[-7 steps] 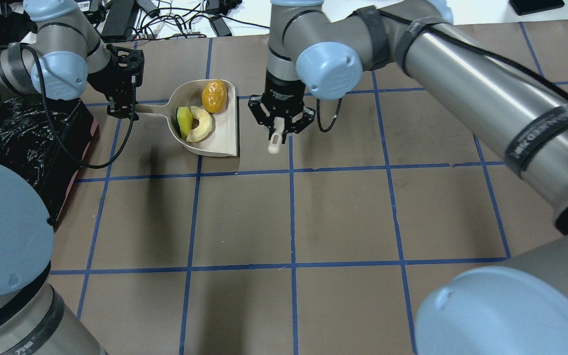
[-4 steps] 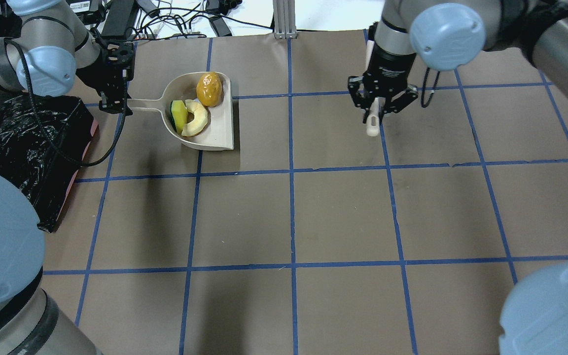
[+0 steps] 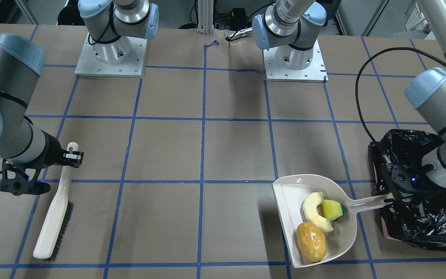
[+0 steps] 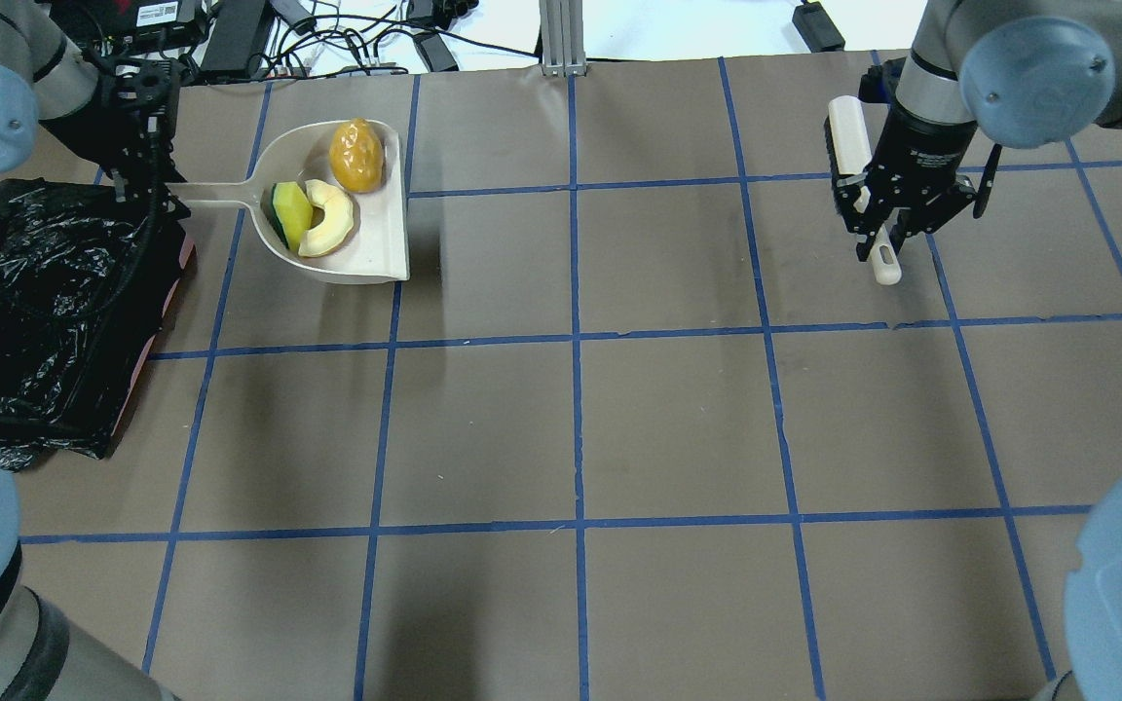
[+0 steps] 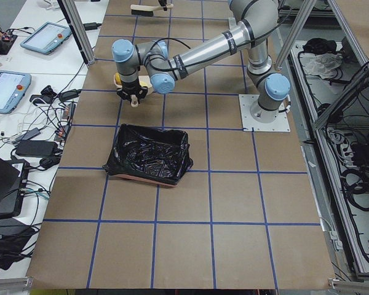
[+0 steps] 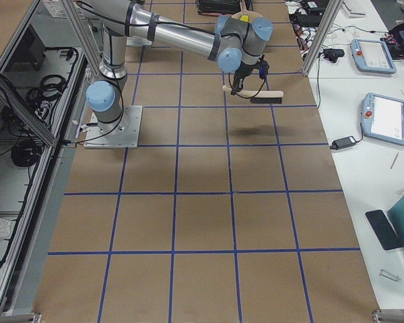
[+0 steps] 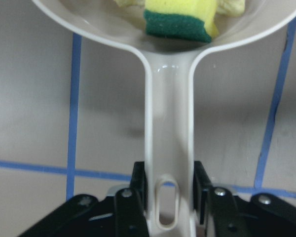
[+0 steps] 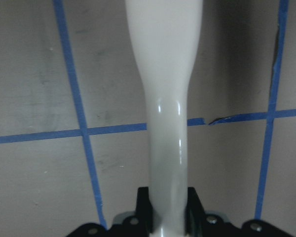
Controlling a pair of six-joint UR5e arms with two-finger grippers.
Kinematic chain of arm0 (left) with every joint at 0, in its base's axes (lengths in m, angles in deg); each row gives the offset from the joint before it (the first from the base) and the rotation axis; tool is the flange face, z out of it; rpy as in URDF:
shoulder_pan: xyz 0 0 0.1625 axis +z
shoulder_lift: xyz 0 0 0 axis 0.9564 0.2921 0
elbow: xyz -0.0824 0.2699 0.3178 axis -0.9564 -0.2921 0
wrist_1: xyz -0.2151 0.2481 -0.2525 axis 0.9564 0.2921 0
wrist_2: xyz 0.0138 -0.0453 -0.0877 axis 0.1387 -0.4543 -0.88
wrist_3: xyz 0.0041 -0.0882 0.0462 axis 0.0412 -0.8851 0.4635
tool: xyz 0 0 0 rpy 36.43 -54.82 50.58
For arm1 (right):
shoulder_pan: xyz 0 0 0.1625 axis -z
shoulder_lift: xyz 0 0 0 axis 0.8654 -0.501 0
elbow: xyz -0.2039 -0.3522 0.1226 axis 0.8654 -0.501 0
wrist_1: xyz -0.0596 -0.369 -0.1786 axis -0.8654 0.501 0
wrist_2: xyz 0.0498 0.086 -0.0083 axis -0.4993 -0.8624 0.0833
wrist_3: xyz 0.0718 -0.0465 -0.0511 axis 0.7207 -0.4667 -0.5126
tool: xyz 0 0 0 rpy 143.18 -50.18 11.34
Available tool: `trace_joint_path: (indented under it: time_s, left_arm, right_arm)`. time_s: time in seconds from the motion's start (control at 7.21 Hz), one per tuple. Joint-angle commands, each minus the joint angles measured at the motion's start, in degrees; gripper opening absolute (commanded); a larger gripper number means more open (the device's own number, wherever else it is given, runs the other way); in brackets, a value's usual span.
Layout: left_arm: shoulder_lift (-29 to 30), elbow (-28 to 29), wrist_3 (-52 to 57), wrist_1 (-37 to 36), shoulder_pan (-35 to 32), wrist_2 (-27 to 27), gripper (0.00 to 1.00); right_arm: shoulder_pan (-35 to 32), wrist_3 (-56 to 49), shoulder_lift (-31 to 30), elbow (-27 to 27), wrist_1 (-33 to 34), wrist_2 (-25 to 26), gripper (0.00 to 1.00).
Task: Sweep and dump trash into bin
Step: 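Lift the dustpan with the left gripper while the right gripper returns the brush, then carry the dustpan over the black bin with the left gripper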
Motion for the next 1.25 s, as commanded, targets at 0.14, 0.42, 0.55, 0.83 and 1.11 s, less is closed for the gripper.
trace_joint_path:
  time_s: [0.14,0.42,0.55,0.83,1.11]
  left_arm:
    - [-3.92,0.30,5.00,4.88,9.04,-0.86,0.10]
    - [-3.76,3.01,11.03,10.06,17.64,-3.32,0.10]
    - [-3.41,4.33,13.86,11.39,20.99,-2.80,0.10]
    - [-2.09,5.48,20.78,11.85,29.25,-2.54,0.10]
    - [-1.73,9.85,22.75,12.19,32.09,1.13,0.08]
  right_arm:
    - [7.81,-4.85,2.34,2.19,3.55,-0.39,0.00]
    - [7.81,-5.54,4.62,2.19,5.40,-0.21,0.00]
    - [7.81,-6.07,5.33,2.19,5.14,-0.12,0.00]
    - [7.81,-9.04,5.43,2.19,5.05,0.49,0.00]
    - [7.90,-9.33,5.43,2.19,5.22,0.67,0.00]
